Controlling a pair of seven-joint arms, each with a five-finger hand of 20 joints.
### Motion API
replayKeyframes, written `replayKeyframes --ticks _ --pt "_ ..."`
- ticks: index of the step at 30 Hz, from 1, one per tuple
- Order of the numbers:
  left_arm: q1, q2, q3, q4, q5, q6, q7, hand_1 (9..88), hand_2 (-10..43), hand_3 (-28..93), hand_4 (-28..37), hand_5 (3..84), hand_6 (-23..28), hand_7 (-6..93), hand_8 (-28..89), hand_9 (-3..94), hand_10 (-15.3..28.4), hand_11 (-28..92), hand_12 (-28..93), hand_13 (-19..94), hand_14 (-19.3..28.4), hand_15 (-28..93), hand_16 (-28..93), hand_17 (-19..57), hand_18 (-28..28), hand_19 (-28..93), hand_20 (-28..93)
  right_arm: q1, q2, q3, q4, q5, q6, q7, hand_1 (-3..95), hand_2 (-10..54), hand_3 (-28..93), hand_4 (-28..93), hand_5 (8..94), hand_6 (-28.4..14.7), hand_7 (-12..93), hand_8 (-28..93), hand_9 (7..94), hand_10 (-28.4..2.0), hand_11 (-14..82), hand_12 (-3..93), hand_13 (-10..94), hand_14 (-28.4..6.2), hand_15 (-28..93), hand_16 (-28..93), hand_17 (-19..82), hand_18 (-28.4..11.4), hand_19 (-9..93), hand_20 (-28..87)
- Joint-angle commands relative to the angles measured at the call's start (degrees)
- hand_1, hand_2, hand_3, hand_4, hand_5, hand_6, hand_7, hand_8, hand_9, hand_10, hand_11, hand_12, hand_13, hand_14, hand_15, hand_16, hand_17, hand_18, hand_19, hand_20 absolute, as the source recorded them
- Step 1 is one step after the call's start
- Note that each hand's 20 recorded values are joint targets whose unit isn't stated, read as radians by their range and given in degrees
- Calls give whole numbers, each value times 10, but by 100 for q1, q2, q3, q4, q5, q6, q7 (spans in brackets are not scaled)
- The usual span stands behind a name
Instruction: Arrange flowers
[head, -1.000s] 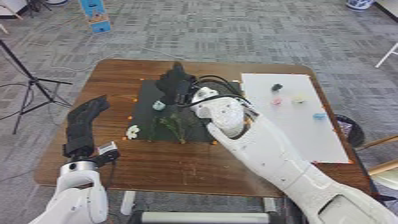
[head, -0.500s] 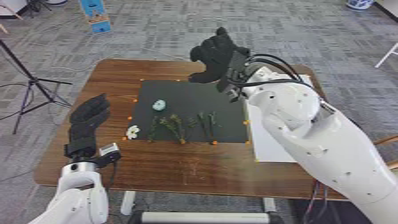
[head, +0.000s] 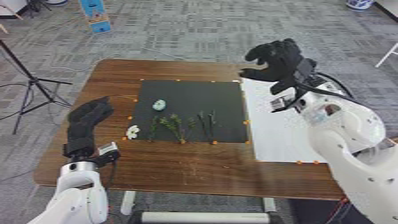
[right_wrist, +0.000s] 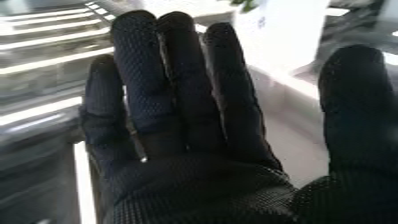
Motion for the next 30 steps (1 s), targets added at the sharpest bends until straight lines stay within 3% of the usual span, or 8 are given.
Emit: replayKeyframes --ticks 1,11,17,20,24,30 --pt "979 -103 -1523 -685 -53 -1618 2 337 63 701 -200 501 31 190 -92 535 136 236 118 518 168 312 3 132 153 394 364 -1101 0 597 463 -459 918 376 280 -18 626 -144 595 -19 184 -75 674 -155 234 266 591 -176 525 341 237 -243 681 593" --pt "930 -113 -1465 -660 -32 -1586 -41 338 63 696 -197 505 31 188 -89 538 137 236 122 507 169 325 0 124 151 379 349 -1723 373 1172 1140 -1169 1996 235 334 -82 641 -155 642 5 250 -89 742 -139 353 311 666 -152 629 381 292 -249 768 639" --pt "1031 -96 -1554 -714 113 -1583 -65 337 62 697 -196 506 31 188 -88 538 137 235 123 508 168 328 0 123 151 382 350 -2239 448 1734 1322 -1546 2073 16 343 -95 645 -163 644 9 263 -97 741 -136 371 320 668 -150 636 394 294 -251 772 649" --pt "1091 -93 -1580 -728 89 -1591 -68 337 62 697 -195 507 31 187 -88 538 137 234 123 507 167 328 1 121 151 383 350 -2476 519 1965 1434 -1600 2068 -113 345 -95 648 -167 639 11 267 -98 737 -134 374 322 664 -150 638 397 292 -250 771 650" --pt "1123 -119 -1557 -738 61 -1552 -95 336 61 698 -194 507 31 187 -88 538 136 234 124 505 167 328 0 118 151 382 349 -2480 635 1945 1687 -1757 2056 -306 343 -95 653 -175 633 14 273 -101 738 -133 376 320 662 -150 641 398 292 -248 769 652" --pt "1083 -141 -1442 -750 143 -1538 -137 336 60 697 -194 507 31 187 -88 539 137 233 124 502 168 325 0 117 149 376 345 -1845 894 1359 2289 -2011 2054 -613 335 -95 655 -183 630 15 278 -104 742 -131 381 322 667 -148 652 399 294 -248 773 658"
